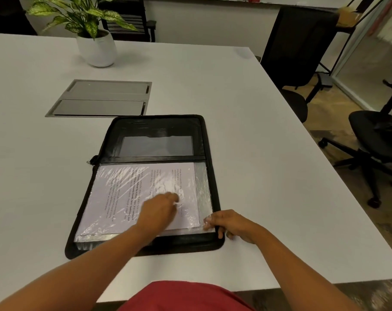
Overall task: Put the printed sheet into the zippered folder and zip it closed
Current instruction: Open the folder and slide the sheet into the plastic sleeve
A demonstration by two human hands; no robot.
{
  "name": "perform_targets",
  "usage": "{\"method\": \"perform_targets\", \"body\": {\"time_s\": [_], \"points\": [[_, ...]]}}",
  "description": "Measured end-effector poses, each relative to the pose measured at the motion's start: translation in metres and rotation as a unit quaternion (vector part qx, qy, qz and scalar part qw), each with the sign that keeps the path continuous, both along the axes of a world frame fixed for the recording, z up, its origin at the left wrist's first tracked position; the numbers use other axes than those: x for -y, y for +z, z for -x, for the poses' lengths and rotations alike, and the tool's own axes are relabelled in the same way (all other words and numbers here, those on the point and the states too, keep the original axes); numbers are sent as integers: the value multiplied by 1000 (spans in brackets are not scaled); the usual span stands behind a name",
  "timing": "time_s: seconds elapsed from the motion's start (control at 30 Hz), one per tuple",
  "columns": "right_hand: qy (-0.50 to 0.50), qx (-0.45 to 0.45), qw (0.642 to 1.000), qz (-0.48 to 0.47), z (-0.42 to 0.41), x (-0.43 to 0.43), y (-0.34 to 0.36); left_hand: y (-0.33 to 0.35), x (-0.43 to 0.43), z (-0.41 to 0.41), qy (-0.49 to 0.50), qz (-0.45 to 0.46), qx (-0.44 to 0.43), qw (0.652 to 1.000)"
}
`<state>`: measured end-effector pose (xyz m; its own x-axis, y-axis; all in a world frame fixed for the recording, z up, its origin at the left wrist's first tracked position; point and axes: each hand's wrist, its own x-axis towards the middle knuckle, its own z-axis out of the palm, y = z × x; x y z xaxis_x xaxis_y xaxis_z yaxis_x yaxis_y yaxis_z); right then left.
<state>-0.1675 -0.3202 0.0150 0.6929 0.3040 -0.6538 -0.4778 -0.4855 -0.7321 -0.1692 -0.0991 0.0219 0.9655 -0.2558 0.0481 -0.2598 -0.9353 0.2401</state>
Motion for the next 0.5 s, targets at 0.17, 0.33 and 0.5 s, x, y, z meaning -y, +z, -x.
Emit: {"method": "perform_targets", "body": {"time_s": [0.17, 0.33, 0.5], "points": [[-33, 50, 998, -6, 8, 1, -7, -22, -64, -3, 89, -43, -68, 993], [-80, 80, 994, 10, 13, 5, -12, -34, -95, 7, 125, -9, -91, 988], [-88, 116, 988, 57, 16, 10, -9, -33, -113, 8, 138, 19, -62, 988]]}}
